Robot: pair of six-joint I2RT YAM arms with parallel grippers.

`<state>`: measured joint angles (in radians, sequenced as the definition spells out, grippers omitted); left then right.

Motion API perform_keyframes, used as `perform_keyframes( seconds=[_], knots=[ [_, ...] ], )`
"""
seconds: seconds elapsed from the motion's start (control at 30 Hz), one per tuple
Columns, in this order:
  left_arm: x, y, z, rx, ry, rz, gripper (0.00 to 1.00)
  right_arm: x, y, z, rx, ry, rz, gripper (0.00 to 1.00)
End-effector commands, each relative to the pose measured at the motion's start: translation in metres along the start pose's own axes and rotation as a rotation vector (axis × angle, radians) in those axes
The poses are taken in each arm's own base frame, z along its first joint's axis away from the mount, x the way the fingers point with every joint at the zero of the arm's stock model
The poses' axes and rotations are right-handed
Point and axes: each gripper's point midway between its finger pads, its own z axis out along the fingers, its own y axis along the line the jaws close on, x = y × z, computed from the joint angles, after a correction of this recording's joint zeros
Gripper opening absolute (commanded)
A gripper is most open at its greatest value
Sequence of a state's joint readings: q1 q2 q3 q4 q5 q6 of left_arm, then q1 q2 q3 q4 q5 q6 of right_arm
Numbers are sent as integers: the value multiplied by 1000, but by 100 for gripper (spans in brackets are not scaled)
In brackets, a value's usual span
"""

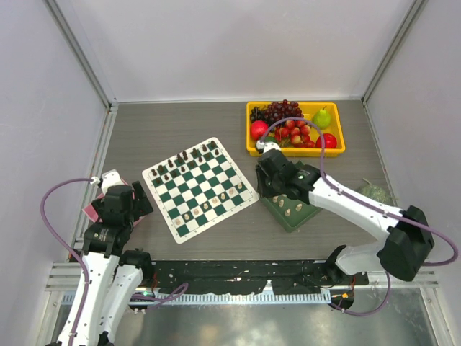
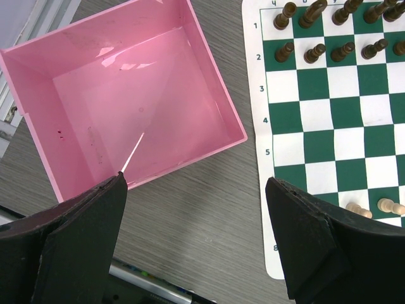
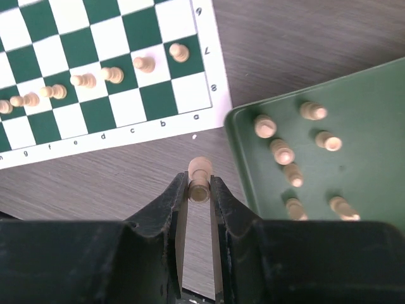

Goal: Set up the chess pieces on the board

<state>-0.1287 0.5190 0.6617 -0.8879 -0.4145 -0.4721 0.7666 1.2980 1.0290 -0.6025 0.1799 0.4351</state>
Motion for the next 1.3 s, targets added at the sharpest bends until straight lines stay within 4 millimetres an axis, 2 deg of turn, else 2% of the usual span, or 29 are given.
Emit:
perform_keyframes(
  seconds=[0.0, 0.2, 0.37, 0.63, 0.83, 1.1, 1.27],
  knots=[
    [-11, -4, -3, 19, -34, -28, 99, -5, 24, 20, -39, 13, 2, 18],
    [-11, -4, -3, 19, -38, -30, 99, 2, 33, 58, -22, 86, -52, 17],
    [-11, -3, -3, 13, -38, -32, 99, -1, 38, 73, -11, 102, -77, 18],
    [-11, -5, -1, 16, -28, -24, 99, 6, 37, 97, 18, 137, -104, 17],
    [-10, -7, -1, 26, -23, -26, 99, -4, 35, 106, 42, 119, -126, 18],
    [-8, -7, 1, 23, -12, -16, 99, 6, 34, 117, 54, 155, -130, 18],
    [-8, -8, 1, 28, -8, -14, 99, 8, 32, 117, 61, 155, -126, 18]
  ],
)
